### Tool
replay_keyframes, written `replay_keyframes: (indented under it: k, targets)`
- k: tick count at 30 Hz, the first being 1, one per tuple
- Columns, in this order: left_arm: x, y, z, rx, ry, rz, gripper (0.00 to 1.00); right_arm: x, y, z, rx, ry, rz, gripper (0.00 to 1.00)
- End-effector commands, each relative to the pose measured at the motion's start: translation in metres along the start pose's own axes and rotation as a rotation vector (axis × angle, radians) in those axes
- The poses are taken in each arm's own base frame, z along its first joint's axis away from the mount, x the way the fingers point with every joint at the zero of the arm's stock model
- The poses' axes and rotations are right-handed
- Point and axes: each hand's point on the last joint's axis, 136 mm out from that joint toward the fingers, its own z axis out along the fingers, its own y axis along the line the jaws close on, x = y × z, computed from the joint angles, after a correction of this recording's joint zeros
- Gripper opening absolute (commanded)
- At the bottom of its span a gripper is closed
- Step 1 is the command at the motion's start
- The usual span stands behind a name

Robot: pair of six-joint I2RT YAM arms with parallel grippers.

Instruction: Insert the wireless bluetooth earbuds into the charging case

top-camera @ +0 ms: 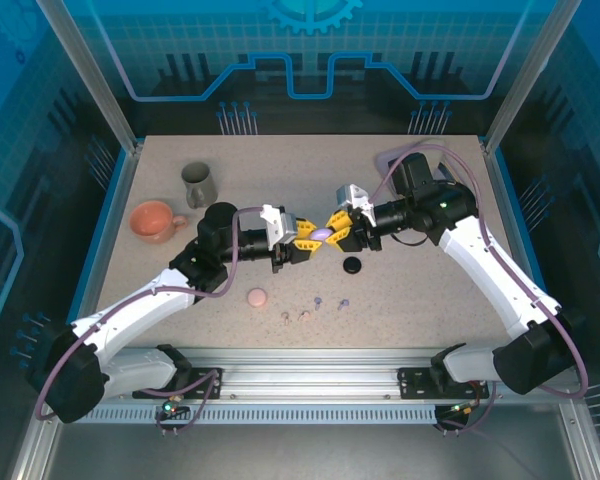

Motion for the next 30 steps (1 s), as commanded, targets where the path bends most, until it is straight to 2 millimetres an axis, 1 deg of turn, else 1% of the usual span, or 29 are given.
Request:
replay_keyframes:
  k: [1,4,8,16,20,30]
  targets:
    - [-0.020,0.003,-0.002,-0.018,-0.034,0.023,0.40,-0.012,0.007,-0.006,-0.018,-0.031,-0.011,0.26]
    - [-0.019,0.004,-0.001,-0.020,-0.031,0.018,0.46,-0.014,0.007,-0.008,-0.015,-0.036,-0.017,0.26]
    - [-0.017,0.005,0.000,-0.023,-0.024,0.002,0.50,-0.014,0.007,-0.007,-0.019,-0.036,-0.017,0.26]
    - [-0.011,0.010,0.006,-0.021,-0.003,-0.024,0.49,-0.016,0.009,-0.008,-0.020,-0.044,-0.021,0.26]
    - [-0.011,0.010,0.007,-0.017,-0.001,-0.031,0.44,-0.016,0.008,-0.008,-0.018,-0.045,-0.019,0.26]
    - [-0.007,0.010,0.008,-0.014,0.011,-0.041,0.44,-0.020,0.005,-0.012,0.003,-0.057,-0.020,0.26]
